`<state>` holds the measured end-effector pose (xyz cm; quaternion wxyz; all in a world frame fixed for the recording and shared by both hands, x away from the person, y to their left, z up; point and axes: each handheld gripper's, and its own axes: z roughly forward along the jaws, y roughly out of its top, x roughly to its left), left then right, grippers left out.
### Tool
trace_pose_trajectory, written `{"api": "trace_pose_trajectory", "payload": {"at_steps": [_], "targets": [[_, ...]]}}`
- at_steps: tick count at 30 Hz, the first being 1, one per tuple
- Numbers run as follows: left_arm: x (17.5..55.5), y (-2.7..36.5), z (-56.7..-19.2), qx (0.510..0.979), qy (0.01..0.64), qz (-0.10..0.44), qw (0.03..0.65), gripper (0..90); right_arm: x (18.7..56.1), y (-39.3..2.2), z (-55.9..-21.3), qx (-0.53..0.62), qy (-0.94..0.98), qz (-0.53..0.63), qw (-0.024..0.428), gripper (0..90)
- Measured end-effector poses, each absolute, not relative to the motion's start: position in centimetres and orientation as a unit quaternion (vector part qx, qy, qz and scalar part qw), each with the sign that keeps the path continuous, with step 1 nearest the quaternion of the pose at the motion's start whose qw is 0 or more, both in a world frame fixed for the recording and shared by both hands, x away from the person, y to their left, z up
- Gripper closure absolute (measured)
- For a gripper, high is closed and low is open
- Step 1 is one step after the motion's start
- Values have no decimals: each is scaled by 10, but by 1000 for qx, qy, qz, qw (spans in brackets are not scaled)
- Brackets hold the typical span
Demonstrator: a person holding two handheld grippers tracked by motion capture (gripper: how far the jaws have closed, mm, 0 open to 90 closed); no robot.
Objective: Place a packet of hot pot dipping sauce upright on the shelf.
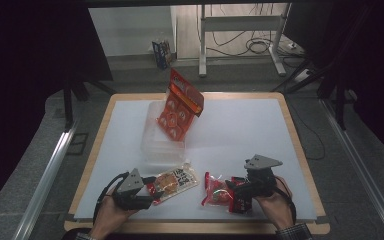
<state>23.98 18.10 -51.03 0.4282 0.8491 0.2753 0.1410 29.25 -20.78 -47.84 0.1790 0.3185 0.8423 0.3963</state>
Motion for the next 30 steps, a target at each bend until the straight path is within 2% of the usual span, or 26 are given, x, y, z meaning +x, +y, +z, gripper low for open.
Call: {"api": "trace_pose_trajectory", "payload": {"at_steps": [15,26,30], "targets": [[248,152,-510,850,244,122,451,632,276,-223,-482,334,835,398,180,5],[257,127,-511,852,218,106,464,881,267,-236,-487,346,836,388,175,5],[262,112,-513,855,207,104,464,895,266,-236,-489,346,839,382,174,5]]}}
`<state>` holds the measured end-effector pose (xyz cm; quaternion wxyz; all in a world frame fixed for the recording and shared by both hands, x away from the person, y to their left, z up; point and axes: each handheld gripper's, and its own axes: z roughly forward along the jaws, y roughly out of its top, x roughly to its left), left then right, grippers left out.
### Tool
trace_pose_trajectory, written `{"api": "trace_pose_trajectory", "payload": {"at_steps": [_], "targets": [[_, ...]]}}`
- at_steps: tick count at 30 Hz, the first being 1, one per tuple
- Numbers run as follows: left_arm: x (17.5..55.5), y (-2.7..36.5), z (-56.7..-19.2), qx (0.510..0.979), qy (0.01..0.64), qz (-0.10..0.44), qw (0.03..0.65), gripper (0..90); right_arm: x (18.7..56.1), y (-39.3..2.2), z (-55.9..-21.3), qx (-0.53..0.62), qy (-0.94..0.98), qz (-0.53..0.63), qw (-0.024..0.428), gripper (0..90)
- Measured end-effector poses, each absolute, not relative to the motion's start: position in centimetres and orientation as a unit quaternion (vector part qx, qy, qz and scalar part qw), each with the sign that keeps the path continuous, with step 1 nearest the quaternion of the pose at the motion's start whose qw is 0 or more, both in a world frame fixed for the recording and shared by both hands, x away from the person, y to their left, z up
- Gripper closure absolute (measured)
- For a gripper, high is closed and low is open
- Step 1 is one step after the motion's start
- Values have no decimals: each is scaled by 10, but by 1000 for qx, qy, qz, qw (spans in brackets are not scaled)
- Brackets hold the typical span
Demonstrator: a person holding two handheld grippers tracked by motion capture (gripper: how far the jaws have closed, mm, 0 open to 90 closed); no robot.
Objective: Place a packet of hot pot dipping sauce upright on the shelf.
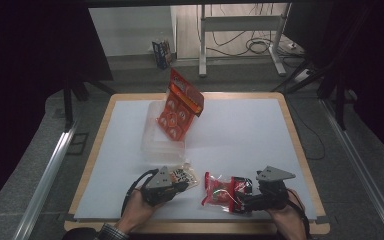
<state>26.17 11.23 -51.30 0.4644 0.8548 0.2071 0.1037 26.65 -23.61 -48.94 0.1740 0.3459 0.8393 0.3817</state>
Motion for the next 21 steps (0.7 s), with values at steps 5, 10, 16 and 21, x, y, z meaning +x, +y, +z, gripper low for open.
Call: {"api": "trace_pose_trajectory", "payload": {"at_steps": [5,10,16,21], "targets": [[269,93,-517,860,193,100,461,896,267,-235,-492,344,844,375,170,5],[276,72,-522,868,182,101,450,895,267,-234,-492,342,844,374,174,5],[280,55,-525,877,170,101,438,881,266,-237,-490,345,844,373,173,5],[283,48,-527,880,173,100,431,872,265,-241,-489,350,841,377,167,5]]}}
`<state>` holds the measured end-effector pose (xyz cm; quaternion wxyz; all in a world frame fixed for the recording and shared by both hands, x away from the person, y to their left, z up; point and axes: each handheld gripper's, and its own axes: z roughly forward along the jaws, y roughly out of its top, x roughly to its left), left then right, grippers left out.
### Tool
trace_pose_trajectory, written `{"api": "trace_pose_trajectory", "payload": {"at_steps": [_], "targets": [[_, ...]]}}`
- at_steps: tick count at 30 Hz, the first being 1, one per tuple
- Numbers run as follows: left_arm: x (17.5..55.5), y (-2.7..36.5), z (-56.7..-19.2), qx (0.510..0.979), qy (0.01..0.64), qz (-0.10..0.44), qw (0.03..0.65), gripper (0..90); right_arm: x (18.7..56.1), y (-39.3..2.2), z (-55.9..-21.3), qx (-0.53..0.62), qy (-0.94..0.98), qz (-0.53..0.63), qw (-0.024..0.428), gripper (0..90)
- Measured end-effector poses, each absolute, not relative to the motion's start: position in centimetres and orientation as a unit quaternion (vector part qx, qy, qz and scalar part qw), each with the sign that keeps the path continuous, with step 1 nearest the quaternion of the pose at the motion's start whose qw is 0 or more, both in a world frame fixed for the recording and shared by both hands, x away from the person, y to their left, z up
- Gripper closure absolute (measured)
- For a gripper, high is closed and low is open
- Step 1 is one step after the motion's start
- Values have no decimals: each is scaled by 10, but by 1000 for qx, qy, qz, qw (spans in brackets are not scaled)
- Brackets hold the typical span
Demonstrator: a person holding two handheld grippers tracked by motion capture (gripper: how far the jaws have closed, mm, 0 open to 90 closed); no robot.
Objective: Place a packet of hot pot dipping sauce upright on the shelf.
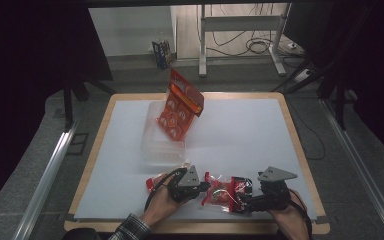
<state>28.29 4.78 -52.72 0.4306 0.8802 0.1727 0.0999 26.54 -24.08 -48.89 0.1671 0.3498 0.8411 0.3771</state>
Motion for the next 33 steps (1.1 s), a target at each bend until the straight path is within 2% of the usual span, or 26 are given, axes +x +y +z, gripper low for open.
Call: {"api": "trace_pose_trajectory", "payload": {"at_steps": [12,16,24,29,33], "targets": [[284,45,-535,898,187,82,390,898,266,-239,-492,343,850,371,149,0],[282,45,-536,903,187,87,377,899,268,-238,-496,350,849,378,119,0],[280,45,-535,905,192,85,370,900,267,-225,-499,350,855,370,102,0],[281,45,-535,904,194,81,372,900,269,-213,-504,354,863,355,71,1],[281,46,-536,903,197,77,375,900,270,-202,-506,353,865,353,50,60]]}}
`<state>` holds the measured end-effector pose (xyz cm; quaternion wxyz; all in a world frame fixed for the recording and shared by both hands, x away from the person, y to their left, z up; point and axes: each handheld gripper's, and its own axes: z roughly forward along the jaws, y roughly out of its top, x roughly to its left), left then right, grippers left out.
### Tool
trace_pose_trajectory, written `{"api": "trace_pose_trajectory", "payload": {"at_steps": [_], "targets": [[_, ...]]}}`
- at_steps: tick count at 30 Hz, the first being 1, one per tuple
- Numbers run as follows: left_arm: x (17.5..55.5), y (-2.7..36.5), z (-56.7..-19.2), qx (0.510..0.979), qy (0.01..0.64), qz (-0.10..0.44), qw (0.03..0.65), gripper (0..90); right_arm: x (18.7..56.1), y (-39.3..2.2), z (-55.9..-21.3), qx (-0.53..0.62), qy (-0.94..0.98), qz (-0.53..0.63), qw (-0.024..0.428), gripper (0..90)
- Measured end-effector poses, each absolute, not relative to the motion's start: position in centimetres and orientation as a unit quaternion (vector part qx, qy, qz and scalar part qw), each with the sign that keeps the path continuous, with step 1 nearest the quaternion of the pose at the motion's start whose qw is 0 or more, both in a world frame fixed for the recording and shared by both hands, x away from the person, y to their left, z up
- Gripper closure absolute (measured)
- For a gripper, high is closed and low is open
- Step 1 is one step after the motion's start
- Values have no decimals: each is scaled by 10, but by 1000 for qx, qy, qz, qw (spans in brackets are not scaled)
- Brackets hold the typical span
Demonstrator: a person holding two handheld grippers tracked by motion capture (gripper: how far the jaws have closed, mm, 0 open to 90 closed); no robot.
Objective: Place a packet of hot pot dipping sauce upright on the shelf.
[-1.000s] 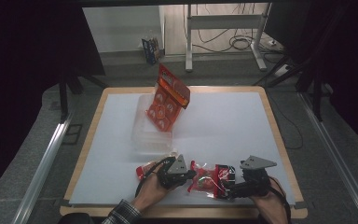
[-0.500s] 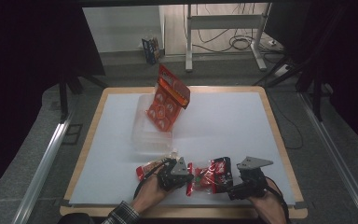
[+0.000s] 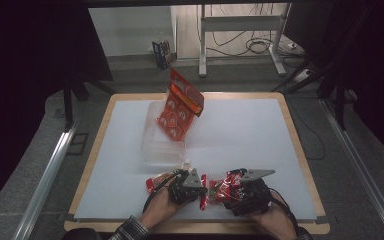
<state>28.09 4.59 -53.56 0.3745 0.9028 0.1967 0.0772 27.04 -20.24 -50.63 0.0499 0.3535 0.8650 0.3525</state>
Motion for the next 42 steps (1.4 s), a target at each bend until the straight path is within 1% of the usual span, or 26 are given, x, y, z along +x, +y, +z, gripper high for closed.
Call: {"api": "trace_pose_trajectory", "payload": {"at_steps": [3,8,10,11,14,15,17,20,23,27,30,36,39,42], "targets": [[280,45,-535,904,196,80,372,899,272,-199,-504,361,859,361,30,119],[278,44,-534,906,195,86,367,899,277,-192,-498,365,850,380,17,283],[276,44,-534,905,197,86,367,899,279,-189,-497,358,847,393,-2,340],[276,44,-534,905,198,86,367,899,280,-187,-497,355,846,397,-10,353],[276,44,-534,905,199,85,367,899,279,-177,-497,343,861,375,21,469],[276,45,-534,904,201,83,367,899,280,-176,-497,345,860,376,20,495],[276,46,-534,904,202,82,368,899,284,-177,-496,360,853,378,1,560],[275,48,-532,904,202,81,369,896,287,-180,-498,367,847,384,-14,627],[274,48,-530,904,198,88,368,882,289,-181,-497,371,844,386,-26,653],[272,50,-525,898,198,83,383,836,290,-181,-492,365,845,390,-19,682],[270,52,-522,894,197,80,393,771,290,-181,-487,357,847,393,-3,696],[268,60,-516,889,201,73,405,675,290,-181,-478,342,852,395,29,708],[265,66,-513,879,211,68,422,620,292,-182,-472,338,846,410,32,710],[263,71,-511,880,209,74,421,555,294,-182,-466,335,846,412,40,712]]}}
